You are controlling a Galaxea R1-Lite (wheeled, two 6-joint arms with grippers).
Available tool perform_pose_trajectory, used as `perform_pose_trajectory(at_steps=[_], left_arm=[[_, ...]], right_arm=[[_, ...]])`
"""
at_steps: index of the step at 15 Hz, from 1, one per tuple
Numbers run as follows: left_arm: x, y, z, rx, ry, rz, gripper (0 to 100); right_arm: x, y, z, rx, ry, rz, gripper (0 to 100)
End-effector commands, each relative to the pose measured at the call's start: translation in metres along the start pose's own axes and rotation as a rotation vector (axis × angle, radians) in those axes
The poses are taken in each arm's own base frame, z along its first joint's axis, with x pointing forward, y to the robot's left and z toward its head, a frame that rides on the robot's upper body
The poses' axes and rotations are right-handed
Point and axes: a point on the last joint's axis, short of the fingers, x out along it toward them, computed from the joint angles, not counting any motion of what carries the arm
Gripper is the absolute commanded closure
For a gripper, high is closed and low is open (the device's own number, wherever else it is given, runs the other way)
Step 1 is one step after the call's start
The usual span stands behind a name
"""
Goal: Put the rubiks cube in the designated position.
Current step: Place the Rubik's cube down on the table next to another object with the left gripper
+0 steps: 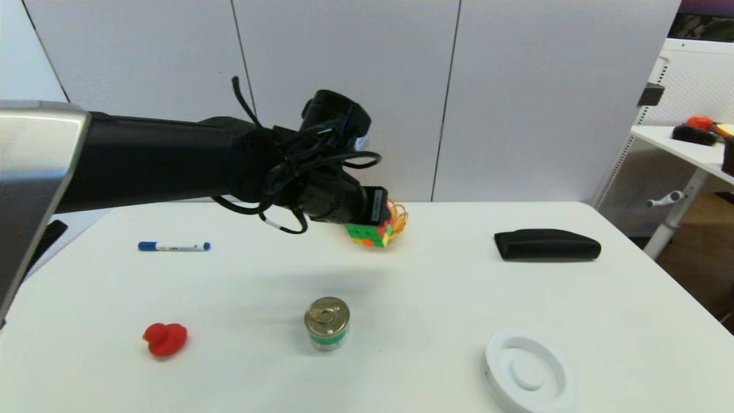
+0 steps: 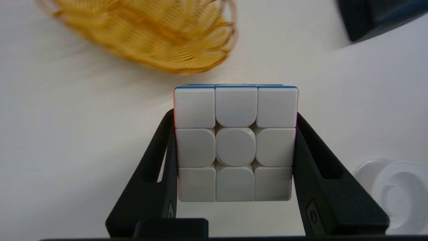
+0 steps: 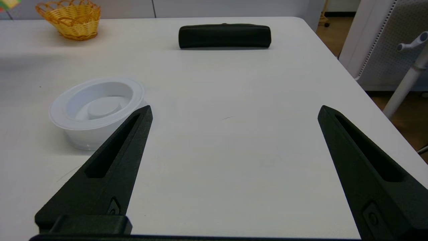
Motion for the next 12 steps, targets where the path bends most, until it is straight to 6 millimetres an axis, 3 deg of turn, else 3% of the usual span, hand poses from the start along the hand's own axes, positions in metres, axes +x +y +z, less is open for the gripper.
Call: perform_pose_trajectory(at_steps=[1, 3, 6, 12], left_arm=[[0.031, -0.047, -0.005, 0.01, -0.004, -0.083, 100], [0.052, -0.066, -0.008, 0.005, -0.06, -0.128, 100], [0.084, -0.079, -0.015, 0.008, -0.17, -0.179, 100], [0.13, -0.078, -0.026, 0.022, -0.366, -0.04, 100]], right_arm=[[0.0, 0.0, 0.0, -0.003, 0.002, 0.0, 0], [0.0, 0.0, 0.0, 0.0, 0.002, 0.0, 0], [0.0, 0.0, 0.0, -0.003, 0.002, 0.0, 0], [0.0, 0.0, 0.0, 0.0, 0.002, 0.0, 0]])
